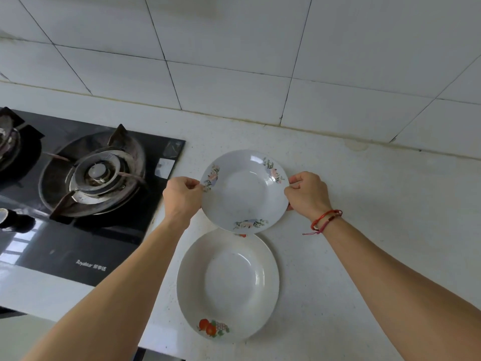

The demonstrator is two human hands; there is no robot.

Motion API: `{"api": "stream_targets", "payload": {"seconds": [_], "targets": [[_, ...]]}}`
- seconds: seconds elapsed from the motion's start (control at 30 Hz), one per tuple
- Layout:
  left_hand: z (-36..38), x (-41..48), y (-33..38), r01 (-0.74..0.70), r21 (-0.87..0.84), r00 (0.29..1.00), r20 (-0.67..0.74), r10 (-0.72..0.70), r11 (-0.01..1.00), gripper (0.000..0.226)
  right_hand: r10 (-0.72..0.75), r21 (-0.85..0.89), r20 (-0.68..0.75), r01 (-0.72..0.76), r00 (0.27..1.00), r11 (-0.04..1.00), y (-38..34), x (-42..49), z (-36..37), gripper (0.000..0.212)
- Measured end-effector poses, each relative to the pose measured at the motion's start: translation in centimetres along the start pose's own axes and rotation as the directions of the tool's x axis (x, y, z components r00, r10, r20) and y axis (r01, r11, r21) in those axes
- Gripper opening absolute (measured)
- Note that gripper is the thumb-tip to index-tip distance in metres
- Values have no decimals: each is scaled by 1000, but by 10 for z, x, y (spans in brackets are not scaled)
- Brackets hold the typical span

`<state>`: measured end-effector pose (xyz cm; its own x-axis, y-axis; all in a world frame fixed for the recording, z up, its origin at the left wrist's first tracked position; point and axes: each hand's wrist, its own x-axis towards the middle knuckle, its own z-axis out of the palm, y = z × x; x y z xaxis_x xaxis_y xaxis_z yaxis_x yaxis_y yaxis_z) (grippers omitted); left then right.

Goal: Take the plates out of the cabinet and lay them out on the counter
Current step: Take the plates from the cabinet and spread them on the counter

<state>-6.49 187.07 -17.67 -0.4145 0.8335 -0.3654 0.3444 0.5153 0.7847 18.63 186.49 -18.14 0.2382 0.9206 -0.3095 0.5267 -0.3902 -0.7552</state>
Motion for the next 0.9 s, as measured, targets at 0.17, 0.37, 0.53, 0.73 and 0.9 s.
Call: {"api": "stream_targets", "payload": {"seconds": [0.17, 0.37, 0.53, 0.73, 0.9], "targets": [[14, 19, 0, -22, 34, 1000, -13, 22, 999, 29, -7, -24, 24, 8, 1000, 1000, -4, 18, 7, 19], [31, 33, -3, -29, 38, 1000, -2, 29, 999, 13, -1, -79, 28, 3, 1000, 997, 5, 34, 14, 19], [34, 42, -1, -41, 42, 999, 10, 41, 998, 14, 4, -107, 25, -1, 1000, 994, 11, 42, 16, 21], [36, 44, -5, -44, 46, 999, -2, 44, 998, 11, -2, -116, 29, 5, 1000, 993, 14, 46, 18, 21], [33, 44, -7, -71, 89, 997, 7, 71, 993, 11, 13, -113, 24, -10, 1000, 994, 14, 45, 19, 28]]}}
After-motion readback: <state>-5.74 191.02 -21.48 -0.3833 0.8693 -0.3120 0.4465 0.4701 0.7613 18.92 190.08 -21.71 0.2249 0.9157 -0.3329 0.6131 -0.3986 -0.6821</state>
